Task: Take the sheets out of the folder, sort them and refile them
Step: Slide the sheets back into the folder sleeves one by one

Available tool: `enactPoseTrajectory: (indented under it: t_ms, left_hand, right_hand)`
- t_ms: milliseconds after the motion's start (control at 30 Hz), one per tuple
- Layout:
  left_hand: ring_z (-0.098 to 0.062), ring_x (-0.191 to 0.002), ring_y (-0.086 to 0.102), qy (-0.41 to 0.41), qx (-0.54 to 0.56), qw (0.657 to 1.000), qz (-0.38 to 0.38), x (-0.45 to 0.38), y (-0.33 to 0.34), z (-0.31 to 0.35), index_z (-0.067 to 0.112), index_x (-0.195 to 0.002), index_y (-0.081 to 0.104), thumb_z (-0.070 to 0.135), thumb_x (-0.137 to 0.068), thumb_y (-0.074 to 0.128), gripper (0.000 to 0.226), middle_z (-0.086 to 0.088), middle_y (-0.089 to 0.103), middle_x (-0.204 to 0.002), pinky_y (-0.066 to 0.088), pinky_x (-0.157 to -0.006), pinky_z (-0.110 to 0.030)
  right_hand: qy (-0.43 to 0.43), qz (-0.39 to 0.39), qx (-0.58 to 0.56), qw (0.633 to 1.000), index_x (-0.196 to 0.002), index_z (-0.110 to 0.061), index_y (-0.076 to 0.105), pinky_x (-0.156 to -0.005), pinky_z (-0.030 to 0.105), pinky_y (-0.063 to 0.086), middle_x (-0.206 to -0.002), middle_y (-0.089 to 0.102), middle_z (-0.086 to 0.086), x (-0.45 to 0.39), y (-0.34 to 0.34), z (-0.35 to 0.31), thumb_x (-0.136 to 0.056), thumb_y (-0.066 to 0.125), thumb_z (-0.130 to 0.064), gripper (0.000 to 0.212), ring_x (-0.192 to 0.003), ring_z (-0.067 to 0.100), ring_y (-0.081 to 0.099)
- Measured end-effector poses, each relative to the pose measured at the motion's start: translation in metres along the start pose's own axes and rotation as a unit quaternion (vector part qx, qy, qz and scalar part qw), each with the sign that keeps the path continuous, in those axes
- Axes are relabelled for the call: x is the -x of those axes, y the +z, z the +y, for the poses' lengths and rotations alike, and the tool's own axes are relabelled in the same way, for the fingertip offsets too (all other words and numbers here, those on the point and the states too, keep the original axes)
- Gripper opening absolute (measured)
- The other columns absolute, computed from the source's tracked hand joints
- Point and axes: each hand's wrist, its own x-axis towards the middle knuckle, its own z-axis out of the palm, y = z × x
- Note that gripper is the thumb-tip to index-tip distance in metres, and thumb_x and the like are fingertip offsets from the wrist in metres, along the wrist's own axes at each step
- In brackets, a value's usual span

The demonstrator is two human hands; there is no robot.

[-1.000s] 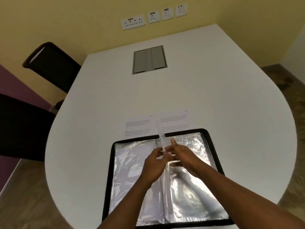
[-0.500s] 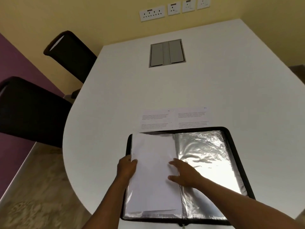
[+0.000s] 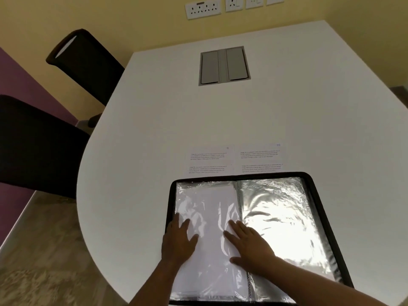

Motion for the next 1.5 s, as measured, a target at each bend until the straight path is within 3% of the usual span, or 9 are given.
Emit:
enactPoseTrajectory:
  t_ms: [100,200,233,500,667,833,967,1200,1500]
  left_hand:
    - [-0.025,-0.145,0.020,0.009,-0.014,1.000,-0.016,-0.002,0.009,-0.005,0.024,-0.148,0.034,0.055,-0.089,0.052,0.069,-0.005,0.017,-0.159,0.026,-0.114,-0.037]
    - [-0.024,-0.141,0.028,-0.004,0.012,1.000,0.006,-0.009,0.012,-0.006,0.023,-0.142,0.043,0.050,-0.087,0.056,0.062,-0.004,0.027,-0.156,0.031,-0.111,-0.037]
    - [-0.024,-0.138,0.033,-0.012,0.026,0.999,0.019,-0.012,0.011,-0.006,0.021,-0.138,0.047,0.048,-0.087,0.059,0.059,-0.003,0.032,-0.153,0.034,-0.108,-0.037]
    - [-0.029,-0.117,0.053,-0.014,0.117,0.980,0.163,-0.069,-0.011,0.014,0.010,-0.128,0.055,0.033,-0.085,0.067,0.050,-0.008,0.055,-0.129,0.044,-0.098,-0.039]
    - [-0.030,-0.126,0.050,0.086,0.062,0.975,0.198,-0.134,-0.032,0.038,0.009,-0.128,0.058,0.033,-0.089,0.060,0.046,-0.013,0.054,-0.136,0.039,-0.106,-0.044]
    - [-0.025,-0.145,0.022,0.124,-0.057,0.990,0.042,-0.187,-0.033,0.071,0.026,-0.147,0.036,0.064,-0.092,0.018,0.070,-0.004,0.021,-0.159,0.011,-0.119,-0.040]
    - [-0.021,-0.149,0.003,0.104,-0.078,0.989,-0.068,-0.211,-0.022,0.087,0.033,-0.153,0.016,0.068,-0.093,0.016,0.069,0.002,0.001,-0.162,0.002,-0.120,-0.040]
    - [-0.024,-0.149,-0.003,0.098,-0.069,0.992,-0.033,-0.242,-0.020,0.089,0.031,-0.154,0.008,0.066,-0.094,0.018,0.070,0.000,-0.005,-0.162,0.005,-0.120,-0.043]
    - [-0.024,-0.148,-0.010,0.075,-0.067,0.995,-0.015,-0.291,-0.028,0.092,0.031,-0.153,-0.003,0.063,-0.096,0.025,0.072,0.000,-0.015,-0.161,-0.001,-0.120,-0.044]
  right_hand:
    - [-0.003,0.016,0.001,1.000,-0.154,-0.032,0.017,-0.118,0.037,0.007,-0.163,-0.003,0.001,0.000,0.005,0.000,-0.087,0.054,-0.060,0.081,-0.151,0.024,0.002]
    - [0.011,0.030,-0.012,0.999,-0.134,-0.034,0.053,-0.102,0.035,0.040,-0.149,0.045,0.002,-0.003,0.011,0.001,-0.066,0.060,-0.073,0.079,-0.132,0.023,0.051]
    - [0.009,0.048,-0.023,0.999,-0.127,-0.033,0.058,-0.096,0.033,0.046,-0.142,0.054,0.001,-0.005,0.012,0.001,-0.066,0.057,-0.073,0.073,-0.124,0.022,0.058]
    - [0.083,0.168,-0.083,0.979,-0.119,-0.013,0.067,-0.094,0.038,0.052,-0.122,0.066,0.009,-0.059,-0.033,0.042,-0.086,0.046,-0.056,0.058,-0.111,0.027,0.064]
    - [0.168,0.204,-0.089,0.960,-0.139,-0.014,0.051,-0.113,0.041,0.031,-0.148,0.045,0.010,-0.110,-0.082,0.097,-0.096,0.050,-0.046,0.054,-0.137,0.029,0.041]
    - [0.246,0.126,-0.048,0.960,-0.151,-0.017,0.027,-0.118,0.043,0.017,-0.161,0.016,0.012,-0.143,-0.102,0.143,-0.102,0.032,-0.046,0.058,-0.148,0.030,0.016]
    - [0.253,0.088,-0.057,0.962,-0.156,-0.017,0.008,-0.120,0.042,0.013,-0.163,-0.002,0.011,-0.156,-0.103,0.155,-0.103,0.030,-0.043,0.064,-0.150,0.029,0.000]
    - [0.245,0.087,-0.023,0.965,-0.155,-0.015,-0.006,-0.121,0.041,0.005,-0.162,-0.013,0.013,-0.174,-0.101,0.166,-0.103,0.022,-0.049,0.069,-0.150,0.028,-0.009]
    - [0.238,0.090,-0.026,0.967,-0.155,-0.016,-0.009,-0.121,0.041,0.002,-0.161,-0.017,0.012,-0.220,-0.127,0.195,-0.102,0.019,-0.050,0.069,-0.150,0.027,-0.011]
